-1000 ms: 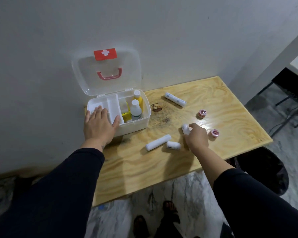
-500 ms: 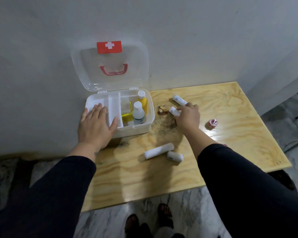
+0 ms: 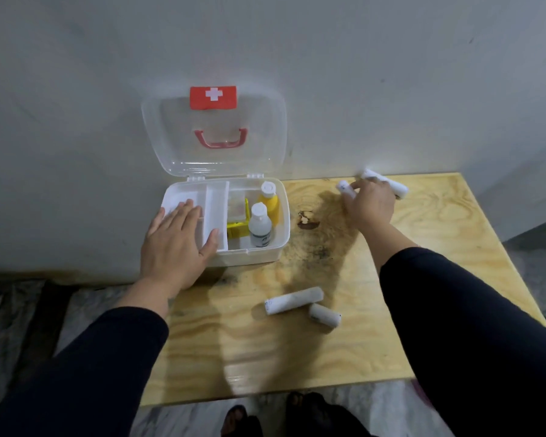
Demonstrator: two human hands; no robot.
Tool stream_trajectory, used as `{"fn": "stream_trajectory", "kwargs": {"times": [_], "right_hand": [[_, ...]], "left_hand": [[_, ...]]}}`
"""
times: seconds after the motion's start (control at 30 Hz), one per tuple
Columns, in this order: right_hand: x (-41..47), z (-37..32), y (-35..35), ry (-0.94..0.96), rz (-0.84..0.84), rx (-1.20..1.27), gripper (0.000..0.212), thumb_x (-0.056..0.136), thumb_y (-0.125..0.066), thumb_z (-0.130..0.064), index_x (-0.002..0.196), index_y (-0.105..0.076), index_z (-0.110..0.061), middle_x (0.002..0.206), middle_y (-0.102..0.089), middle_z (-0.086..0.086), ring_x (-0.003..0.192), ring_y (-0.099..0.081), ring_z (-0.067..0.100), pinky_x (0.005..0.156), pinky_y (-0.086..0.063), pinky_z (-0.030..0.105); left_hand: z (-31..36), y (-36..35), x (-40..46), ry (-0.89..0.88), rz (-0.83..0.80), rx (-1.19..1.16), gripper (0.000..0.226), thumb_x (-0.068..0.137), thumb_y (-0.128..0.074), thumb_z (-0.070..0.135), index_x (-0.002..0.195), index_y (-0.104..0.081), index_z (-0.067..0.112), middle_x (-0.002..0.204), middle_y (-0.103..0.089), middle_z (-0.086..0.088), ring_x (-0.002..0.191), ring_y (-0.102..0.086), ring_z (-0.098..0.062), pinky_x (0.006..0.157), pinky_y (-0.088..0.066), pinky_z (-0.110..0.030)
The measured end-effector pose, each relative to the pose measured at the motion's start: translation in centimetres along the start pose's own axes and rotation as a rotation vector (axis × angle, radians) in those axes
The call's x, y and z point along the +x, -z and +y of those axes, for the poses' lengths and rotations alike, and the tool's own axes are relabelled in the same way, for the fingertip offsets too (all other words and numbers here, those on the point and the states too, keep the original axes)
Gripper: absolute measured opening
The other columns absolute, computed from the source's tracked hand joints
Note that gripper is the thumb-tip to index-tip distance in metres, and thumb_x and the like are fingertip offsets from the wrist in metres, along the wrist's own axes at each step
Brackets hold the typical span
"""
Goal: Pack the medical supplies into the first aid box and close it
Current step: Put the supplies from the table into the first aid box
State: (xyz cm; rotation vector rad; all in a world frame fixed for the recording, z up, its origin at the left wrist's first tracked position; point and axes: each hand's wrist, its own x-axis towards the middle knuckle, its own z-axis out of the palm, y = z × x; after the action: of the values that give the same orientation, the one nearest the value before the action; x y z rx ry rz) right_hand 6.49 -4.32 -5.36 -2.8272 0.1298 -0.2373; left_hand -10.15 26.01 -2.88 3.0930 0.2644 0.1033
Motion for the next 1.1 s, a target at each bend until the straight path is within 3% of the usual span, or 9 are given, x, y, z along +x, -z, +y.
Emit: {"fn": "stream_trajectory", "kwargs": {"times": [0.1, 0.2, 0.27, 0.4, 0.6, 0.83, 0.97, 1.1], "right_hand": [[2.7, 1.7, 0.4, -0.021, -0.008, -0.008, 0.027, 0.088, -0.051, -0.026, 0.096, -0.072, -0.011, 0.106, -0.065, 0.012, 0.104, -0.054, 0.033, 0.081, -0.038, 0.034], [3.9, 2.9, 0.2, 0.018, -0.087, -0.047, 0.027, 0.087, -0.051, -0.028, 0.091, -0.070, -0.009, 0.102, -0.066, 0.015, 0.099, -0.057, 0.035, 0.085, -0.040, 0.038], [4.0, 3.1, -0.1, 0.030, -0.114, -0.094, 0.024, 0.088, -0.049, -0.025, 0.086, -0.067, -0.009, 0.094, -0.067, 0.015, 0.089, -0.059, 0.035, 0.076, -0.038, 0.036], [3.8, 3.0, -0.5, 0.041, -0.096, -0.077, 0.024, 0.087, -0.048, -0.015, 0.103, -0.064, -0.011, 0.103, -0.064, 0.013, 0.097, -0.057, 0.037, 0.078, -0.044, 0.039], [2.5, 2.6, -0.3, 0.036, -0.163, -0.035, 0.021, 0.089, -0.052, -0.025, 0.106, -0.060, -0.015, 0.108, -0.062, 0.012, 0.098, -0.057, 0.036, 0.077, -0.045, 0.039], [-2.0, 1.4, 0.4, 0.021, -0.223, 0.048, 0.033, 0.085, -0.055, -0.017, 0.116, -0.048, -0.020, 0.103, -0.067, 0.010, 0.090, -0.059, 0.033, 0.062, -0.040, 0.032], [-4.2, -1.5, 2.9, -0.027, -0.171, 0.272, 0.056, 0.084, -0.064, -0.024, 0.134, -0.039, -0.026, 0.117, -0.064, 0.011, 0.105, -0.059, 0.031, 0.073, -0.044, 0.034], [-5.7, -6.6, 7.7, 0.027, -0.068, 0.527, 0.057, 0.080, -0.069, -0.027, 0.133, -0.047, -0.024, 0.127, -0.061, 0.009, 0.115, -0.057, 0.028, 0.093, -0.048, 0.040]], "left_hand": [[0.0, -0.2, 0.1, 0.001, 0.012, -0.013, 0.080, 0.085, -0.011, 0.058, 0.139, -0.046, 0.009, 0.149, -0.040, -0.007, 0.139, -0.035, -0.019, 0.118, -0.011, -0.038], [-0.2, -0.4, 0.1, -0.010, 0.022, -0.016, 0.076, 0.087, -0.015, 0.055, 0.137, -0.048, 0.008, 0.147, -0.043, -0.009, 0.137, -0.038, -0.021, 0.117, -0.015, -0.040], [-0.2, -0.4, 0.1, -0.015, 0.026, -0.012, 0.074, 0.088, -0.016, 0.054, 0.136, -0.048, 0.008, 0.147, -0.044, -0.009, 0.137, -0.039, -0.021, 0.117, -0.017, -0.041], [0.0, -0.5, 0.1, -0.014, 0.031, -0.003, 0.072, 0.089, -0.018, 0.052, 0.135, -0.049, 0.007, 0.145, -0.046, -0.010, 0.136, -0.040, -0.022, 0.116, -0.019, -0.042], [0.0, -0.5, 0.1, -0.005, 0.022, 0.004, 0.073, 0.088, -0.016, 0.054, 0.136, -0.048, 0.009, 0.147, -0.044, -0.009, 0.137, -0.039, -0.021, 0.116, -0.017, -0.041], [0.0, -0.3, 0.0, -0.005, -0.011, 0.009, 0.078, 0.087, -0.008, 0.058, 0.144, -0.038, 0.012, 0.154, -0.033, -0.004, 0.143, -0.026, -0.016, 0.119, -0.008, -0.037], [0.1, -0.1, 0.1, -0.017, -0.026, 0.007, 0.067, 0.094, -0.017, 0.053, 0.145, -0.034, 0.013, 0.155, -0.029, -0.004, 0.144, -0.022, -0.015, 0.119, -0.004, -0.036], [0.1, 0.3, 0.0, -0.016, -0.050, -0.002, 0.069, 0.093, -0.017, 0.056, 0.146, -0.032, 0.013, 0.156, -0.027, -0.003, 0.145, -0.019, -0.015, 0.120, -0.003, -0.035]]}}
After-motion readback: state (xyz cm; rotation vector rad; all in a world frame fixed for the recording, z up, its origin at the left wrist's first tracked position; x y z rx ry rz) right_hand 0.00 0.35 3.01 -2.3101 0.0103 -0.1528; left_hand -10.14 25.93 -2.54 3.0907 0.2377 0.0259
